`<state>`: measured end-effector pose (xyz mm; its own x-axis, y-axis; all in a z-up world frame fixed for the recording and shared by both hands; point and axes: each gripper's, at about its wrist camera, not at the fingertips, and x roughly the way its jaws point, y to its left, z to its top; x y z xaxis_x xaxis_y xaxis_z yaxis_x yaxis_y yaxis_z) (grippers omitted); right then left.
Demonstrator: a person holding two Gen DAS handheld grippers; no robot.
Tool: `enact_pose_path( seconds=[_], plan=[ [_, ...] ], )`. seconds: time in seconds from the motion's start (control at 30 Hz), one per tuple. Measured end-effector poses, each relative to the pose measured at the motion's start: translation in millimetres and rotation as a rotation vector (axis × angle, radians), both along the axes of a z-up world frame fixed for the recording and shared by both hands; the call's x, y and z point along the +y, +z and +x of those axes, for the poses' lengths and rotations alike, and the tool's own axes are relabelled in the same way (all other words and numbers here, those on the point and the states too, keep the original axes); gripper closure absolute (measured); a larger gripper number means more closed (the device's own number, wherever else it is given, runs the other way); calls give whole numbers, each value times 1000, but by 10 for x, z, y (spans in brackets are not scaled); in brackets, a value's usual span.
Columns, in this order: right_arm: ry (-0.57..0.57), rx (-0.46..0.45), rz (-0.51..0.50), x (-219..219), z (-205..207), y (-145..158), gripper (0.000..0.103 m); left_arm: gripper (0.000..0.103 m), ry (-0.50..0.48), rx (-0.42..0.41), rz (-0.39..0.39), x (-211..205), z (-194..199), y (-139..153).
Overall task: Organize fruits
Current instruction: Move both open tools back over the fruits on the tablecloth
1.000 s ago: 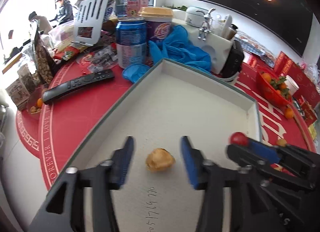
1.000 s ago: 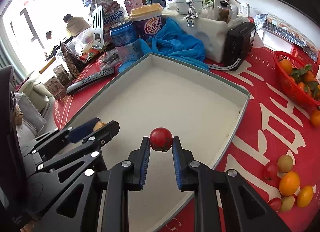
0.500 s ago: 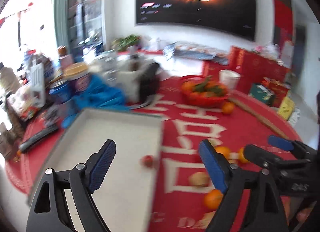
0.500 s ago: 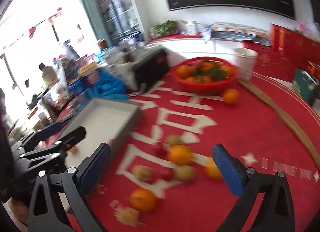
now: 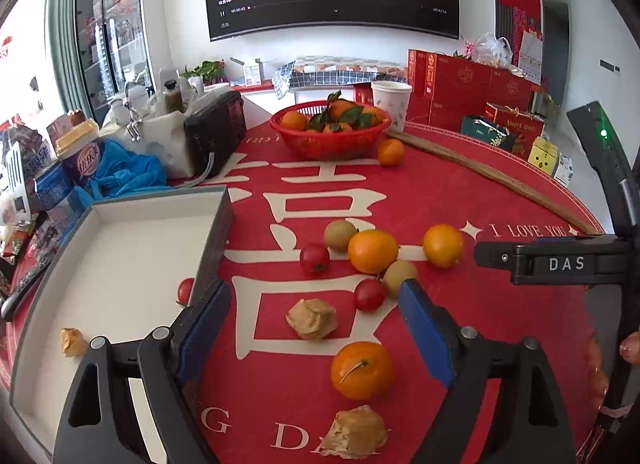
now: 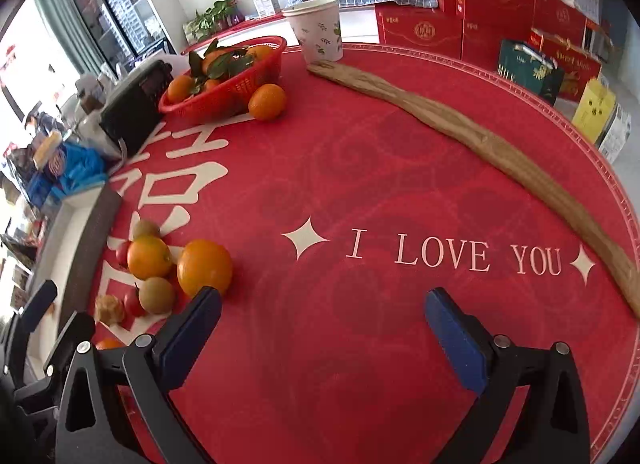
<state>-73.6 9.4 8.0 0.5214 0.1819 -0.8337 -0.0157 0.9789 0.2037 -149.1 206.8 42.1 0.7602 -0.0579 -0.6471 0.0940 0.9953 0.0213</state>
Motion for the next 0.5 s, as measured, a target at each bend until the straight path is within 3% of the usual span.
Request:
enact_pose_path(
  seconds=[0.5],
  plan=[
    [3,-6,-39,122,15,-32,1,15,2,2,-7,86,-98,-17]
  ],
)
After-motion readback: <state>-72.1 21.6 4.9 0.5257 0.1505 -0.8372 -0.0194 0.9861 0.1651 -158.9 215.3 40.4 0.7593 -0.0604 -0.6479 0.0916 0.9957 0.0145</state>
